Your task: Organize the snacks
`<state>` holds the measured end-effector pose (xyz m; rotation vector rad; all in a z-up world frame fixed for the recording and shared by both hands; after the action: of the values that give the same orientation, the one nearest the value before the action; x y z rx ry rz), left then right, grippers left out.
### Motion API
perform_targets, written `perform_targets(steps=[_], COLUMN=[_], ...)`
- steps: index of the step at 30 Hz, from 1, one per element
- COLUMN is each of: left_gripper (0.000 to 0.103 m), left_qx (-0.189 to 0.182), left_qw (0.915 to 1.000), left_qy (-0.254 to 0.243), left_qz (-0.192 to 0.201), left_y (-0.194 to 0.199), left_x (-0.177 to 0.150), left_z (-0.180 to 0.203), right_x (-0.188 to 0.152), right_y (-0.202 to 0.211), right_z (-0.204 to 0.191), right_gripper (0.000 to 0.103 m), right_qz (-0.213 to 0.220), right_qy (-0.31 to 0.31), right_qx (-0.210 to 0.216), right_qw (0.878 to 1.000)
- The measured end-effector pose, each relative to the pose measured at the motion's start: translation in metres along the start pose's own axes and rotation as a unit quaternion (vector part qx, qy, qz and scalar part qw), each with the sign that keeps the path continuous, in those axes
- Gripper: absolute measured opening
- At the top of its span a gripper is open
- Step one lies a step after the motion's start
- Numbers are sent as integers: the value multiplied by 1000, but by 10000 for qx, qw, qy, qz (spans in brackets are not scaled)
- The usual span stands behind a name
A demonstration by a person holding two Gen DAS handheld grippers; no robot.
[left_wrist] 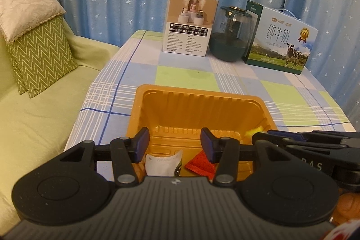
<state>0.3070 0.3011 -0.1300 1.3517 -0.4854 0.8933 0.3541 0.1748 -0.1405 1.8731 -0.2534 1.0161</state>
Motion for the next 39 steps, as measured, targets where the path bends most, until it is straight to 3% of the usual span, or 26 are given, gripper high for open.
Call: perform_targets(steps=[16, 18, 20, 22, 25, 32, 39], left_gripper=[47, 52, 60, 63, 79, 101, 103], left_qx=[91, 131, 186, 239, 320, 386, 487], left_qw=[10000, 9999, 9998, 9997, 9994, 9989, 9981], left_qy=[10, 24, 36, -34, -97, -19, -212], left_qz=[2, 1, -7, 3, 54, 269, 303], left_y=[3, 4, 6, 9, 17, 45, 81], left_x=[-3, -4, -6, -8, -11, -14, -26], left_z=[-5, -5, -5, -4, -3, -2, 16], right_x=[2, 2, 0, -1, -3, -16, -33], right_y=[9, 12, 16, 22, 32, 58, 88], right_z=[10, 12, 13, 15, 18, 24, 25], right_gripper=[23, 24, 32, 53, 56, 67, 71], right_qz=[124, 125, 102, 122, 112, 10, -83], right_qy=[-85, -90, -109, -132, -155, -157, -244], right_qx=[-92, -118, -114, -114, -133, -277, -357], right_qw=[9998, 9998, 9998, 9998, 9997, 9995, 9990])
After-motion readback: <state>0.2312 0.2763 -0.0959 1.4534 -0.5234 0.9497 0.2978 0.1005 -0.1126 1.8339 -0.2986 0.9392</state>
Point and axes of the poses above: each gripper's, at about its wrist camera, not at the fingertips, and y roughly against the way its jaws point, z to its right, x to its top, the point moved 9 cm from there along -y, roughly the way its jaws point, and after that the axes turned 7 degrees about -x, right-handed, at the moved point
